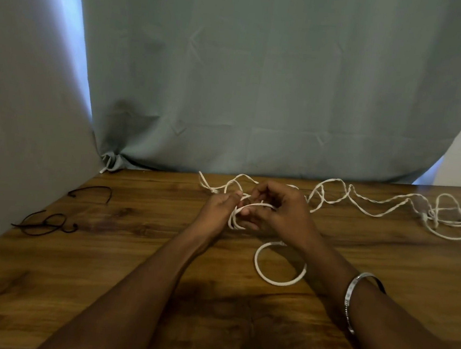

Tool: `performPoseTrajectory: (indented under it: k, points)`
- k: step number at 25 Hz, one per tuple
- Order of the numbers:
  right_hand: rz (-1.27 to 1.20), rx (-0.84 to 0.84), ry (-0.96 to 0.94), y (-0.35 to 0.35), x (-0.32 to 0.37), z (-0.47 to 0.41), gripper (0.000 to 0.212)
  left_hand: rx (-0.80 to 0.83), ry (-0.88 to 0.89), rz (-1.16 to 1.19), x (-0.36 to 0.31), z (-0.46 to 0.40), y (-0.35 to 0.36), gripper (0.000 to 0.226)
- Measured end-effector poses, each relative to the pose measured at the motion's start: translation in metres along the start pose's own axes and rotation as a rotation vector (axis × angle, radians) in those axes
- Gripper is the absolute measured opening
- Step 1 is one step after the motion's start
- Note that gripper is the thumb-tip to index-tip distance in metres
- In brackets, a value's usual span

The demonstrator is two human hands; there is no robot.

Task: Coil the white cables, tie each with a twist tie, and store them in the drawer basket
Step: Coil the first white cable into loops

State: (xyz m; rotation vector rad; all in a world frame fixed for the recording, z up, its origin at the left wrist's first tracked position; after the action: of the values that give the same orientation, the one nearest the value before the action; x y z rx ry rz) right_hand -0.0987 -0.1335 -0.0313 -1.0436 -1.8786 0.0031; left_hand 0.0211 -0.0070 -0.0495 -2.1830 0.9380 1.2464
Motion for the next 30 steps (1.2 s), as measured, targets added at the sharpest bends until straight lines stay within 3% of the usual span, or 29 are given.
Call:
performPoseTrajectory:
  k: [2,4,8,10,13,15,17,19,23,27,30]
  points:
    - [-0.052,-0.063,0.057,-0.002,0.0,0.0,0.025,0.08,-0.051,0.117,-0.006,0.007,0.012,0.045]
    - [-0.015,-0.103,0.122,-0.004,-0.006,-0.001,0.029,0.048,-0.079,0.191,-0.013,0.009,0.018,0.044]
    - [-0.23,0.204,0.326,0.005,-0.011,-0.001,0.023,-0.003,-0.087,0.282,-0.018,0.01,0.018,0.045]
    - [-0.363,0.266,0.378,0.01,-0.008,0.001,0.019,0.005,-0.098,0.281,-0.021,0.011,0.016,0.046]
    - [-0.529,0.214,0.388,0.012,-0.004,0.002,0.014,0.086,-0.11,0.324,-0.024,0.012,0.013,0.036]
    - [-0.609,0.147,0.411,0.013,-0.004,0.0,0.026,0.096,-0.112,0.39,-0.025,0.01,0.014,0.029]
    - [-0.691,0.108,0.456,0.015,-0.004,-0.003,0.034,0.051,-0.132,0.407,-0.023,0.008,0.015,0.034]
    - [-0.754,0.108,0.479,0.018,-0.002,-0.006,0.029,-0.004,-0.147,0.429,-0.022,0.005,0.016,0.042]
    - [-0.786,0.123,0.499,0.023,-0.003,-0.01,0.034,-0.084,-0.165,0.516,-0.024,0.005,0.021,0.052]
    - [-0.703,0.149,0.486,0.024,-0.008,-0.011,0.038,-0.151,-0.158,0.518,-0.022,0.003,0.021,0.033]
    - [-0.656,0.231,0.454,0.024,-0.011,-0.01,0.049,-0.147,-0.135,0.474,-0.015,0.002,0.014,0.039]
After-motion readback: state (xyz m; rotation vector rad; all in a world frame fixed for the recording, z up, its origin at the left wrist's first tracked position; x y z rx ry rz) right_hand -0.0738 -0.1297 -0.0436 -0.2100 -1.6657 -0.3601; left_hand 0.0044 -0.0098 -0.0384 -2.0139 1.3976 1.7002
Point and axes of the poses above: each hand's wrist, its own z-axis away from the middle knuckle, its own y-axis out of the palm, x = y × z, the point moved 1 cm from there along -z, towards the middle knuckle, and after that the axes turned 15 degrees about y, right-handed, at the moved point
